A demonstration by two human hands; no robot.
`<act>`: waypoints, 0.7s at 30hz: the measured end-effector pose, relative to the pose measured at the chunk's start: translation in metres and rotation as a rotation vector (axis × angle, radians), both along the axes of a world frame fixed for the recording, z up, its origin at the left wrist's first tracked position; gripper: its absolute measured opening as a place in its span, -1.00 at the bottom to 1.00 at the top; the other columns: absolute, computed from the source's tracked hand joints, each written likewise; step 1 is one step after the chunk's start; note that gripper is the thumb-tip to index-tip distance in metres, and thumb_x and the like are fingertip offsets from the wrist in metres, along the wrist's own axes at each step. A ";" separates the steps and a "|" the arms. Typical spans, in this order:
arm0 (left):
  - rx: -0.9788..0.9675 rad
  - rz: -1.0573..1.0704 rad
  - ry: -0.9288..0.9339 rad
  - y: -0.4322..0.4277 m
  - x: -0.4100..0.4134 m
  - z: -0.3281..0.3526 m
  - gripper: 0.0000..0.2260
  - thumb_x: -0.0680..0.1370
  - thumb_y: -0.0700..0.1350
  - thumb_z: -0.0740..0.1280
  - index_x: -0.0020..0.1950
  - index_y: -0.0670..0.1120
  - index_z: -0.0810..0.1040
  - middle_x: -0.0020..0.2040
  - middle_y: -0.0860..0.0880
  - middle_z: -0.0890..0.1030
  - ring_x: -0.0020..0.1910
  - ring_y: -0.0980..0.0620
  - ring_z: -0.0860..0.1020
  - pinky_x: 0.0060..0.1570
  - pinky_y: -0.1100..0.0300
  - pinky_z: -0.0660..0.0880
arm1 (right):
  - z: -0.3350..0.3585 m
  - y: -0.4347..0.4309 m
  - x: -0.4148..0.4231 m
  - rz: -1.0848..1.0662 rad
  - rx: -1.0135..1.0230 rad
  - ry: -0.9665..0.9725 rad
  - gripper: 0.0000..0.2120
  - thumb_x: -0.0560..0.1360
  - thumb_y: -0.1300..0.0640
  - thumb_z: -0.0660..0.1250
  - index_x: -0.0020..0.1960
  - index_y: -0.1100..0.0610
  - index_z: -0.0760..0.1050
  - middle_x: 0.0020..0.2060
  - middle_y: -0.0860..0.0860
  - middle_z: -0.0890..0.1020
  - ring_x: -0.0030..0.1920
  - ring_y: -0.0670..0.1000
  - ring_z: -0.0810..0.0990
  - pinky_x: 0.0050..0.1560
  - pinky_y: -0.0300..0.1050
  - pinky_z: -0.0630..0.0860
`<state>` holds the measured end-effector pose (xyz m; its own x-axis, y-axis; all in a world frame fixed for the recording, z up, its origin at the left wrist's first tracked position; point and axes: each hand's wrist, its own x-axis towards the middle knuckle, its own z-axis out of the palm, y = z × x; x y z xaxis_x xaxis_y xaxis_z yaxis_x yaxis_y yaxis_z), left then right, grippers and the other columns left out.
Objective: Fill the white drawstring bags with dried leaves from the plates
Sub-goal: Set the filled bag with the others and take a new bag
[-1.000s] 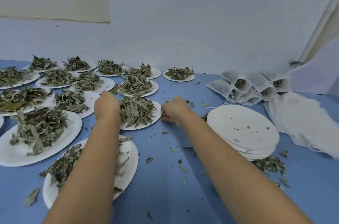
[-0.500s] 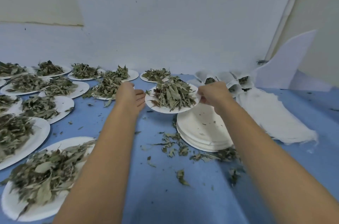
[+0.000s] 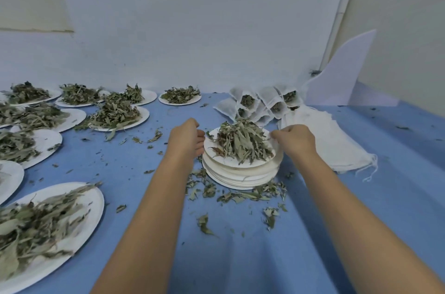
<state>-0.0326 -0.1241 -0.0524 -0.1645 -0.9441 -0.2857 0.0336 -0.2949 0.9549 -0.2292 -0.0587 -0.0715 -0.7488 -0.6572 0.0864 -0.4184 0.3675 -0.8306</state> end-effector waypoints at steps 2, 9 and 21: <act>-0.026 0.010 -0.021 -0.001 -0.001 -0.004 -0.79 0.59 -0.15 0.17 0.00 -0.25 0.54 -0.05 -0.17 0.57 -0.20 -0.02 0.51 -0.22 0.12 0.46 | -0.006 0.001 0.001 -0.014 0.020 -0.002 -0.70 0.40 0.19 0.37 -0.45 0.19 0.36 -0.50 0.05 0.36 -0.40 0.05 0.33 -0.31 -0.12 0.27; -0.103 0.095 -0.087 0.000 -0.012 -0.010 -0.81 0.60 -0.17 0.13 -0.02 0.05 0.13 -0.33 0.02 0.19 -0.38 0.10 0.14 -0.20 0.09 0.09 | -0.011 0.003 0.011 0.010 -0.138 -0.058 -0.76 0.55 0.20 0.18 0.07 0.27 0.57 -0.02 0.14 0.62 -0.01 0.17 0.52 -0.08 -0.07 0.39; -0.196 0.075 -0.134 0.011 -0.025 -0.017 -0.75 0.63 -0.09 0.06 -0.25 -0.04 0.28 -0.28 0.02 0.30 -0.29 0.00 0.29 -0.20 0.14 0.24 | -0.015 0.008 0.021 0.015 -0.219 0.060 -0.70 0.61 0.22 0.07 0.21 0.24 0.51 0.00 0.07 0.59 -0.23 -0.09 0.53 -0.30 -0.43 0.36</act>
<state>-0.0572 -0.1132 -0.0689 -0.0648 -0.9918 -0.1105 -0.0823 -0.1050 0.9911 -0.2079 -0.0509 -0.0868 -0.7281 -0.6289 0.2726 -0.4736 0.1742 -0.8633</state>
